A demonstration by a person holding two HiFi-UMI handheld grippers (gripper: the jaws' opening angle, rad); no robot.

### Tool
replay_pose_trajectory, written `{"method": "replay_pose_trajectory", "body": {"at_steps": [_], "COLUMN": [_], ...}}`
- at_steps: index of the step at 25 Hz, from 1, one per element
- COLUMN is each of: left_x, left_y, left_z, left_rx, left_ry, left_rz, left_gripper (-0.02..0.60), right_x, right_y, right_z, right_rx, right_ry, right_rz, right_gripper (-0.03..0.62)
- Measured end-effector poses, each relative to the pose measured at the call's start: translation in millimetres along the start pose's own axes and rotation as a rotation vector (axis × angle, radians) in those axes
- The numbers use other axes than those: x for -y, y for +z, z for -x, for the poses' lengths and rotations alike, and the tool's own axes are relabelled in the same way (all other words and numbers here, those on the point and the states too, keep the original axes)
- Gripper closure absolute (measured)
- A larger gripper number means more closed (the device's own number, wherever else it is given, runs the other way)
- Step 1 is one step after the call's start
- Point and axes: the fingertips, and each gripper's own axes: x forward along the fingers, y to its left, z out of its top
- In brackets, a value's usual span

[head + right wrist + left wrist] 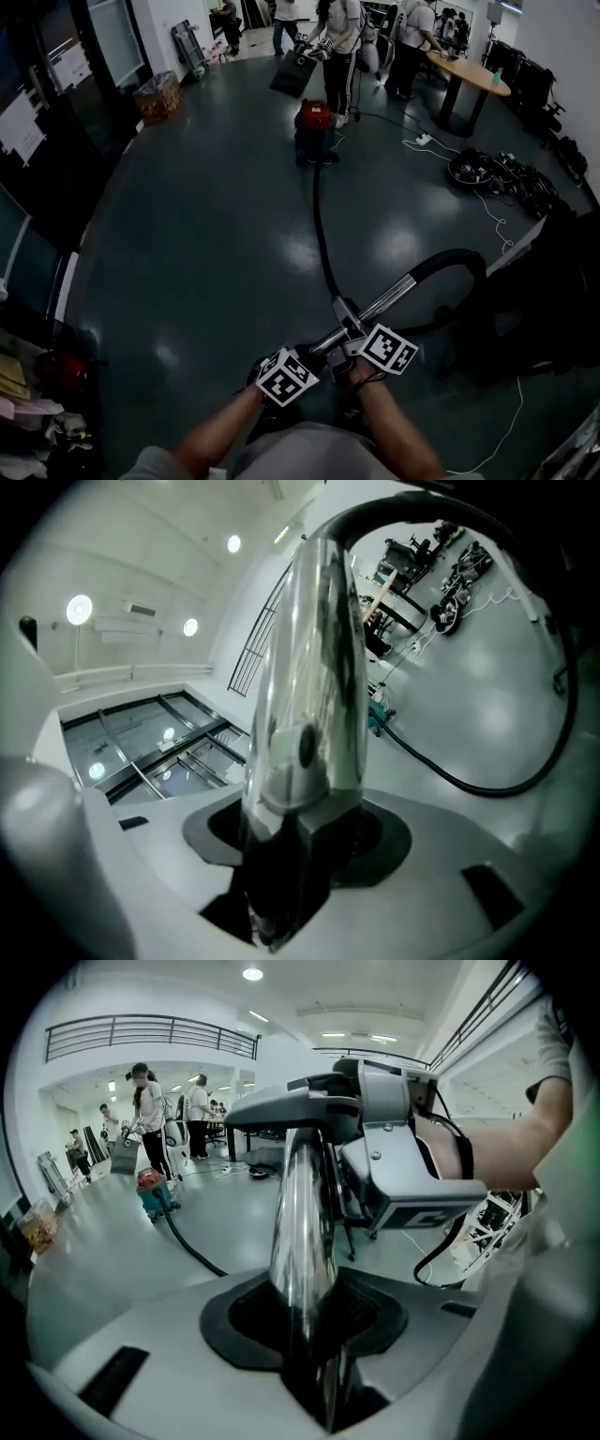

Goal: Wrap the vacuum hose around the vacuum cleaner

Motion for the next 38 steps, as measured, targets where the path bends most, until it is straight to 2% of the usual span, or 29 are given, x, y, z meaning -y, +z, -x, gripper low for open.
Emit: {"method": "replay_pose_trajectory", "body": {"at_steps": [2, 5, 7, 11, 15, 21, 22, 25, 31, 38], "left_x": [-11.2, -28.3, -38.6, -59.9, -71.0, -91.2, -95.0, -103.5, -112.3, -132.2], "left_y": [-4.3, -12.6, -18.7, -32.4, -38.9, -35.4, -35.2, -36.6, -64.1, -89.8], "left_z": [7.0, 16.3, 23.9, 35.0, 40.8, 54.1, 56.5, 64.0, 89.6, 108.0], "left_rx": [0.007, 0.017, 0.023, 0.032, 0.058, 0.115, 0.119, 0.127, 0.094, 0.059], "left_ry": [-0.028, -0.059, -0.07, -0.086, -0.103, -0.016, -0.007, 0.002, -0.035, -0.002], "left_rz": [0.004, 0.015, 0.026, 0.037, 0.036, -0.024, -0.026, -0.021, 0.022, 0.061], "left_gripper": [0.44, 0.44, 0.44, 0.44, 0.44, 0.437, 0.428, 0.336, 0.334, 0.336], "right_x": [-8.0, -14.7, -19.1, -24.9, -30.1, -43.9, -44.3, -40.5, -26.2, -25.0], "right_y": [-6.2, -13.2, -20.5, -36.5, -45.0, -38.1, -34.2, -20.0, -2.5, 4.6], "right_z": [-13.7, -31.6, -42.1, -64.3, -75.5, -88.1, -89.0, -89.1, -93.2, -115.7], "right_rx": [0.048, 0.097, 0.1, 0.086, 0.083, 0.096, 0.101, 0.113, 0.085, 0.019], "right_ry": [-0.003, -0.027, -0.05, -0.083, -0.112, -0.14, -0.142, -0.146, -0.183, -0.197], "right_rz": [-0.013, -0.012, 0.001, -0.001, 0.016, 0.058, 0.06, 0.064, 0.126, 0.28], "right_gripper": [0.385, 0.458, 0.512, 0.546, 0.552, 0.554, 0.554, 0.554, 0.554, 0.554]}}
